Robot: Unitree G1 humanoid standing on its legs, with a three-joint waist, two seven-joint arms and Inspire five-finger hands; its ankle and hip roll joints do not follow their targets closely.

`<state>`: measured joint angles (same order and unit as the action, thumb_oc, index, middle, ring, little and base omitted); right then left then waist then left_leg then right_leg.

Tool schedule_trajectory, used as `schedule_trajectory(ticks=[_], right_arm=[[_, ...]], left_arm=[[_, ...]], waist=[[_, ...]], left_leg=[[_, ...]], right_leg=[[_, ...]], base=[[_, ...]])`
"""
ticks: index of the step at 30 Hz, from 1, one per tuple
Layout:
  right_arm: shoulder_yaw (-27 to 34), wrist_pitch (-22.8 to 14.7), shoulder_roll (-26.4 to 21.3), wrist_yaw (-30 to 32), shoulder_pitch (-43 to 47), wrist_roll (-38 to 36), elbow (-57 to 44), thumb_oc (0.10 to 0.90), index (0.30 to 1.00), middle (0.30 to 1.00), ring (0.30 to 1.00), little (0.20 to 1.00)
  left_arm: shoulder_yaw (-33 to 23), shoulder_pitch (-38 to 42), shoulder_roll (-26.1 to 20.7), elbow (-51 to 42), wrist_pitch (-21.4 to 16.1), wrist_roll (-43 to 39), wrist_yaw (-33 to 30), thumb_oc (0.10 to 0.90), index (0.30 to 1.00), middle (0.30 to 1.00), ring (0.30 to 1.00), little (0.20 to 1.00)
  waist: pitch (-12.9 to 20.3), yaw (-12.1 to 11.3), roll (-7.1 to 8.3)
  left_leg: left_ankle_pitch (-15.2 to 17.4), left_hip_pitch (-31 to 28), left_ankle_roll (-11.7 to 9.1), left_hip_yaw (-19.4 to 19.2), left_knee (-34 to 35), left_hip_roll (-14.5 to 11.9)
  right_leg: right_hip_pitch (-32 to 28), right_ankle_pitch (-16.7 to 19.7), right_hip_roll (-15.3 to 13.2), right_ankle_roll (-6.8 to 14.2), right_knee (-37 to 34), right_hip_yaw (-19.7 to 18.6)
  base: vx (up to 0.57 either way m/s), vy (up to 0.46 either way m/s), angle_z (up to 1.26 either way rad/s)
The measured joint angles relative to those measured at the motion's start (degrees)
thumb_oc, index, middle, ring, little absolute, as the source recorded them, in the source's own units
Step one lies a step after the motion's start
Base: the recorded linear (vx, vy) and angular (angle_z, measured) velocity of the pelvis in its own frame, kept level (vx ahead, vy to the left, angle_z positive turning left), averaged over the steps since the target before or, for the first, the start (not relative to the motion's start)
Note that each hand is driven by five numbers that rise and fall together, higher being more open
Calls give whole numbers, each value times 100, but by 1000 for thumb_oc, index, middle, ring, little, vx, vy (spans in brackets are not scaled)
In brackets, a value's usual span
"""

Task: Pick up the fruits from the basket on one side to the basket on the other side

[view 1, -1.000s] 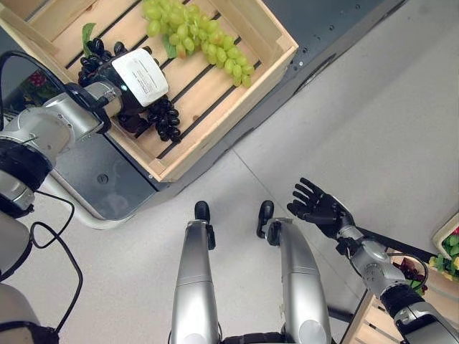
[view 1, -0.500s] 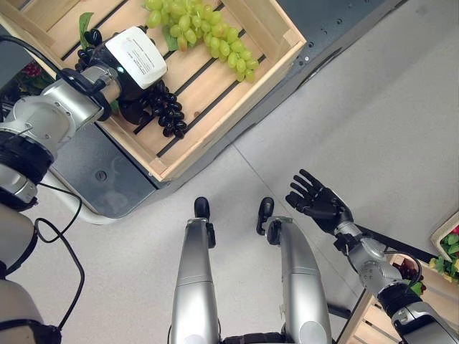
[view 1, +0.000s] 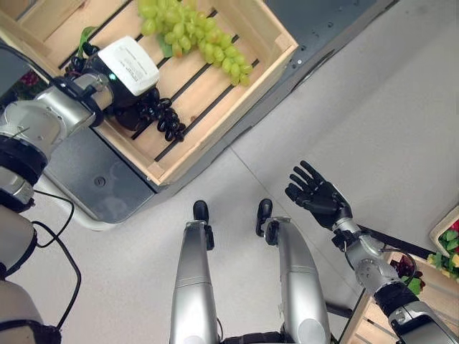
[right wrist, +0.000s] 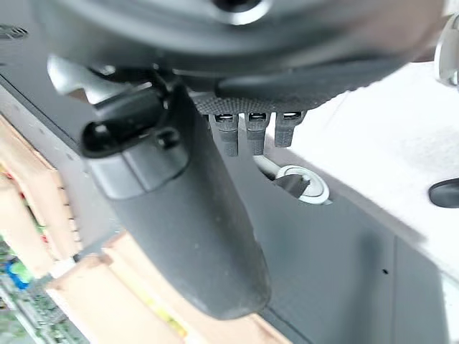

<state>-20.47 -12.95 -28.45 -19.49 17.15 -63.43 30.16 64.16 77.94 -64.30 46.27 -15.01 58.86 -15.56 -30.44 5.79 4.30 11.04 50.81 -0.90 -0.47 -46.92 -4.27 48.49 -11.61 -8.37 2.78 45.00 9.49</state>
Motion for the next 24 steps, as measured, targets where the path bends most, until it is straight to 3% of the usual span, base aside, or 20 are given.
schedule_trajectory(ticks=[8,12,14,16,20,24], right_arm=[[24,0,5,53,-258,0,-29,800,900,900,900,900],[58,0,44,58,-462,10,-242,800,900,900,900,900],[102,0,106,57,-581,26,-383,800,900,900,900,900],[153,0,236,58,-720,109,-519,800,900,900,900,900],[164,2,261,51,-851,502,-878,800,900,900,900,900],[165,17,283,23,-758,1116,-1180,800,900,900,900,900]], left_arm=[[-8,-710,28,-110,-332,-123,-459,400,300,300,300,300],[-525,-1356,32,-296,-274,-1264,-770,400,300,300,300,300],[-903,-1675,43,-330,-271,-1742,-902,400,300,300,300,300],[-1721,-2377,145,-314,-269,-2599,-1101,400,300,300,300,300],[-2979,-3130,382,-269,-272,-3436,-1139,400,300,300,300,300],[-3830,-3328,679,-226,-238,-4436,-1058,400,300,300,300,300]], waist=[[0,-42,-1],[-1,-62,-4],[-2,-66,-5],[-4,-81,-12],[5,-147,-47],[22,-215,-110]], left_leg=[[2,-901,5,-160,313,0],[-37,-1336,0,-209,534,20],[-58,-1516,-9,-213,635,24],[-94,-1916,-55,-270,869,25],[-135,-2526,-81,-322,1239,22],[-199,-3063,-91,-418,1618,-13]], right_leg=[[-733,-14,-19,-10,-179,-117],[-1110,-11,-24,-5,-327,-142],[-1278,-1,-19,11,-406,-136],[-1625,5,-15,19,-572,-152],[-2167,7,-13,22,-856,-152],[-2635,18,5,36,-1140,-166]], base=[[5,-5,-5],[-8,-16,-1],[-23,-35,-1],[2,-19,-5],[18,-18,-5],[66,-38,-5]])
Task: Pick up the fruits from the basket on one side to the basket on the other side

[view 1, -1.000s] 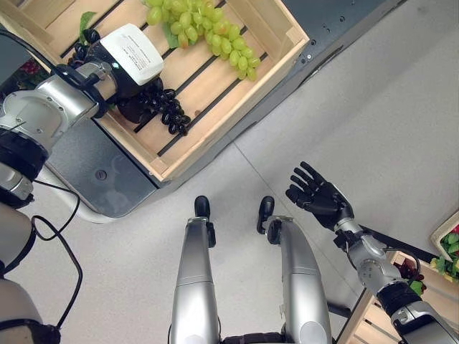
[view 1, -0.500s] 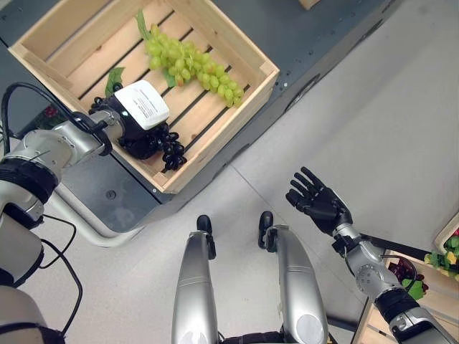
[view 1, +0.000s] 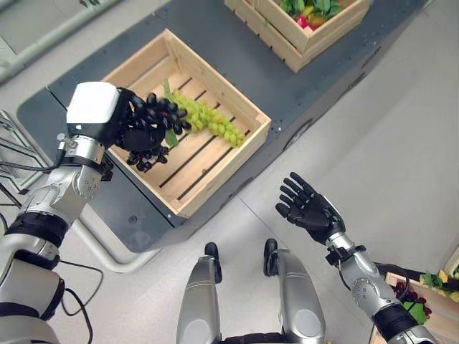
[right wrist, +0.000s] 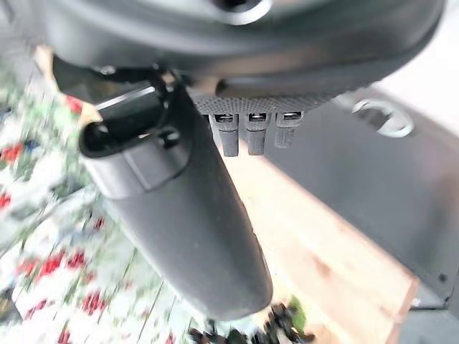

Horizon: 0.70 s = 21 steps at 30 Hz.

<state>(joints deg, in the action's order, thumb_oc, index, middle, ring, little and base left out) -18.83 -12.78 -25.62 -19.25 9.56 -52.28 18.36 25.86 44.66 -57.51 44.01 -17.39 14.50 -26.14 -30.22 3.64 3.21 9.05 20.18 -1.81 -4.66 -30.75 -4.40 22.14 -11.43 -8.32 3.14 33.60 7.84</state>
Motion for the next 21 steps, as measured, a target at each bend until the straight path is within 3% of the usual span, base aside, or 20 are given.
schedule_trajectory(ticks=[4,6,11,18,21], right_arm=[[-4,65,-10,-33,30,464,-125,800,900,900,900,900],[-2,176,-91,-29,36,756,-163,800,900,900,900,900],[-90,532,-137,-29,19,1159,-244,800,900,900,900,900],[-436,913,-359,-58,636,1142,-541,800,900,900,900,900],[-465,1027,-289,-55,1049,1133,-560,800,900,900,900,900]], left_arm=[[-423,-52,209,-16,10,-1143,400,400,300,300,300,300],[-661,-105,382,-105,13,-1808,681,400,300,300,300,300],[-855,-203,846,-313,190,-3359,1590,400,300,300,300,300],[-854,-205,1444,-565,460,-4737,2370,400,300,300,300,300],[-832,-204,1585,-587,463,-4918,2550,400,300,300,300,300]], waist=[[63,-2,-90],[138,-4,-208],[566,5,-434],[1017,10,-480],[1121,6,-473]], left_leg=[[-51,-559,3,-35,408,8],[-101,-809,13,-39,662,3],[-548,-1649,13,-46,1911,54],[-889,-2357,7,-6,2895,48],[-967,-2500,6,3,3106,43]], right_leg=[[-533,34,21,50,-357,13],[-787,89,36,77,-611,36],[-1577,436,126,140,-1696,147],[-2344,750,266,180,-2741,247],[-2599,941,311,201,-3177,259]], base=[[89,-69,-2],[75,-90,0],[75,-104,4],[14,-100,6],[0,-92,1]])
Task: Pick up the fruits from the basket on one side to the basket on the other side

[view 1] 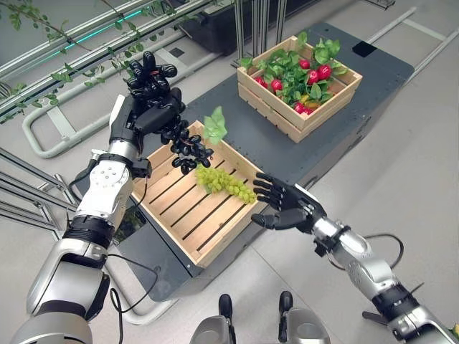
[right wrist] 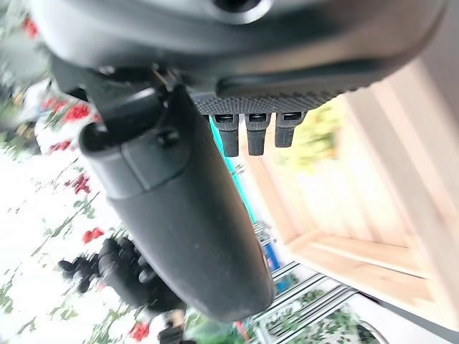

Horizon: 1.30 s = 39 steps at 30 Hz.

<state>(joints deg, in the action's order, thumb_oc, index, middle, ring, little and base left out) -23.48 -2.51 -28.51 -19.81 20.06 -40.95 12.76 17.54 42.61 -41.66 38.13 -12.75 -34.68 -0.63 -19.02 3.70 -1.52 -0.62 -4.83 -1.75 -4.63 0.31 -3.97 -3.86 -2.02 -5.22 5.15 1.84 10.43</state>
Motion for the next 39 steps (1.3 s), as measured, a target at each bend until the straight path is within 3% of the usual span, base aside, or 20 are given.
schedule_trajectory(ticks=[4,12,21,39], right_arm=[[-176,246,18,64,590,0,-11,800,900,900,900,900],[-448,991,6,665,1487,2,31,800,900,900,900,900],[-618,1214,162,754,2148,-242,157,800,900,900,900,900],[-654,1491,377,781,2182,-704,560,800,900,900,900,900]], left_arm=[[109,1,111,-2,-1,-218,228,400,300,300,300,300],[507,67,402,-5,-1,-193,552,400,300,300,300,300],[1020,119,519,-45,2,104,781,400,300,300,300,300],[1138,122,653,-173,451,130,546,400,300,300,300,300]], waist=[[211,-19,28],[255,-203,69],[371,-297,246],[378,-419,252]], left_leg=[[-140,-190,7,6,393,30],[-197,-240,1,175,473,44],[-209,-258,0,206,472,50],[-265,-327,8,307,473,67]], right_leg=[[-306,289,43,31,-653,3],[-373,315,46,30,-694,87],[-411,316,41,31,-694,108],[-534,324,27,37,-694,161]], base=[[-15,-89,1],[-14,-76,6],[25,-39,2],[5,-8,2]])
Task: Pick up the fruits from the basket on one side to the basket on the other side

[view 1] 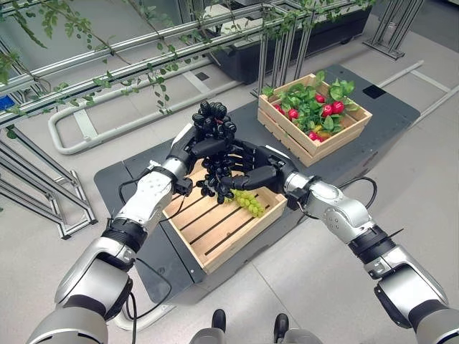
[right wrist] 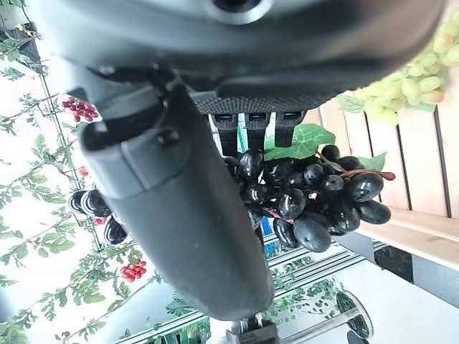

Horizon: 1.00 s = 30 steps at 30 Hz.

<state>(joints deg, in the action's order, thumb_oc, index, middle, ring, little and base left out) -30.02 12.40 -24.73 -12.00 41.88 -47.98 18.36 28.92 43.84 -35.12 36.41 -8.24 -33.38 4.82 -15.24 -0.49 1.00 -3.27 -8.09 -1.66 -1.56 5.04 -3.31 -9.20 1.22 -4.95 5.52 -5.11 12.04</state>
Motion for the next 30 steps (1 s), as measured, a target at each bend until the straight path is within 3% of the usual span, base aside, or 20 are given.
schedule_trajectory(ticks=[13,17,20,25,30], right_arm=[[28,-30,359,454,-2,-1336,468,800,900,900,900,900],[28,-18,567,687,-2,-1596,714,800,900,900,900,900],[11,3,849,858,-7,-1600,822,800,900,900,900,900],[3,-1,997,1393,-25,-1526,850,800,900,900,900,900],[-165,-12,994,1821,-25,-512,826,800,900,900,900,900]], left_arm=[[-5,-11,82,-88,28,-120,35,400,300,300,300,300],[1,-31,177,-655,-16,-127,368,400,300,300,300,300],[2,-29,335,-1154,-111,-104,460,400,300,300,300,300],[107,-22,310,-1231,-232,-39,392,400,300,300,300,300],[289,-24,303,-1408,-232,292,302,400,300,300,300,300]], waist=[[54,-83,48],[57,-143,52],[60,-128,53],[216,-72,17],[349,-73,4]], left_leg=[[-11,-13,8,61,0,35],[-20,-9,15,101,0,37],[-20,-10,17,103,0,43],[-21,-10,17,100,0,42],[-24,-10,12,100,0,43]], right_leg=[[-38,0,-18,0,-1,8],[-49,0,-28,1,0,2],[-50,1,-33,2,0,-4],[-48,2,-27,6,-1,-13],[-47,2,-27,6,-1,-22]], base=[[5,2,1],[0,6,4],[0,3,1],[0,0,0],[0,0,0]])
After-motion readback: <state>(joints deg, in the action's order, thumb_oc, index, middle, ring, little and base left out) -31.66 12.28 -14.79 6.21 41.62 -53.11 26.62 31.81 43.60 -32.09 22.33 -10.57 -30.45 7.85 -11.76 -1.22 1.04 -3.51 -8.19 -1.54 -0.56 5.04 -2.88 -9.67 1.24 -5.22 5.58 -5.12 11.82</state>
